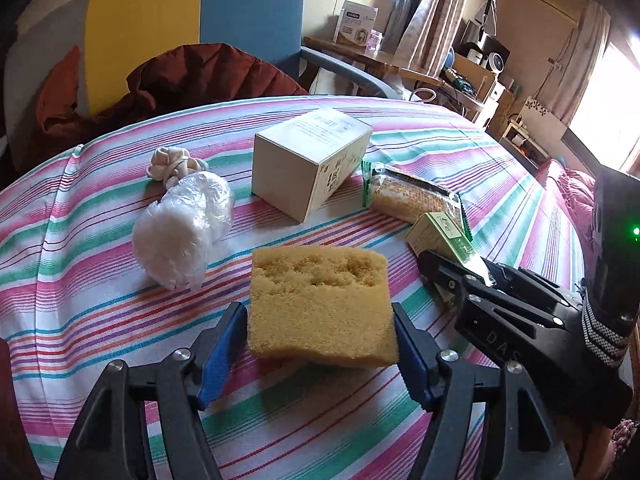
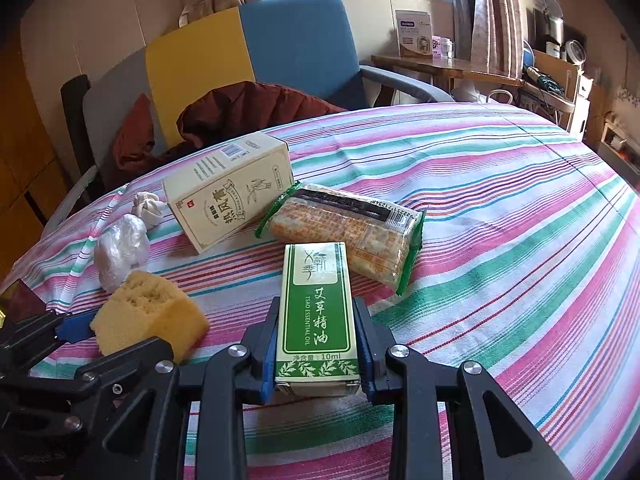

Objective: Organize objects
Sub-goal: 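Grasp the green essential-oil box with right tool while left tool grasps yellow sponge, then carry the green box in right tool and sponge in left tool over the tray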

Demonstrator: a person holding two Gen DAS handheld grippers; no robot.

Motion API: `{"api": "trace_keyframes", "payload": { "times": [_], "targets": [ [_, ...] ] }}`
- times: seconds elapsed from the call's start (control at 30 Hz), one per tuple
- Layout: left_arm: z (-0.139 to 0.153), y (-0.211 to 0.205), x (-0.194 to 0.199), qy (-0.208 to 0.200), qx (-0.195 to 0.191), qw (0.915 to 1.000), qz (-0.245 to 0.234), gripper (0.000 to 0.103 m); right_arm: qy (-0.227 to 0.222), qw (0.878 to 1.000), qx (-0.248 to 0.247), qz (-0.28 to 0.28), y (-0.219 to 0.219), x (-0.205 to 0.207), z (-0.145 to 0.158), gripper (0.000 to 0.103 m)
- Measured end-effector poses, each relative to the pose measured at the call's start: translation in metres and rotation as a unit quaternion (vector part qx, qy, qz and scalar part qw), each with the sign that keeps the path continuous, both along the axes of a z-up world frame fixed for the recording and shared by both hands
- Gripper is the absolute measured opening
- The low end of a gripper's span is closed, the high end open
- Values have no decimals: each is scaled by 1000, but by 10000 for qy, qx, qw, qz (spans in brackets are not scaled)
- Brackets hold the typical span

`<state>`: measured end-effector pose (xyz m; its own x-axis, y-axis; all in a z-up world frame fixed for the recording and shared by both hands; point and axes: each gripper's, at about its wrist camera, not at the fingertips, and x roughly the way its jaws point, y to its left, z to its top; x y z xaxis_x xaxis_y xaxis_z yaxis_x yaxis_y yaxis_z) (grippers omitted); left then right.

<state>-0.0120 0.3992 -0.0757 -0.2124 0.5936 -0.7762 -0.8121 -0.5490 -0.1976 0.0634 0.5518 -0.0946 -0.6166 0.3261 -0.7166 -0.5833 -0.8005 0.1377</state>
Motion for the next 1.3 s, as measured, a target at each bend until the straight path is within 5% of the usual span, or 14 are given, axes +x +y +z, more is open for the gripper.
{"api": "trace_keyframes", "payload": {
  "times": [0.47,0.8,1.3],
  "targets": [
    [2,-53,12,380,327,9950,859,63,7,9994,348,54,-11,0,6,31],
    [14,-101,39,245,616,9931,968,63,169,9940,757,775,-39,-8,15,31],
    [49,-182,35,187,1099,9827,1481,63,-94,9908,952,958,-59,-11,12,31]
  ]
}}
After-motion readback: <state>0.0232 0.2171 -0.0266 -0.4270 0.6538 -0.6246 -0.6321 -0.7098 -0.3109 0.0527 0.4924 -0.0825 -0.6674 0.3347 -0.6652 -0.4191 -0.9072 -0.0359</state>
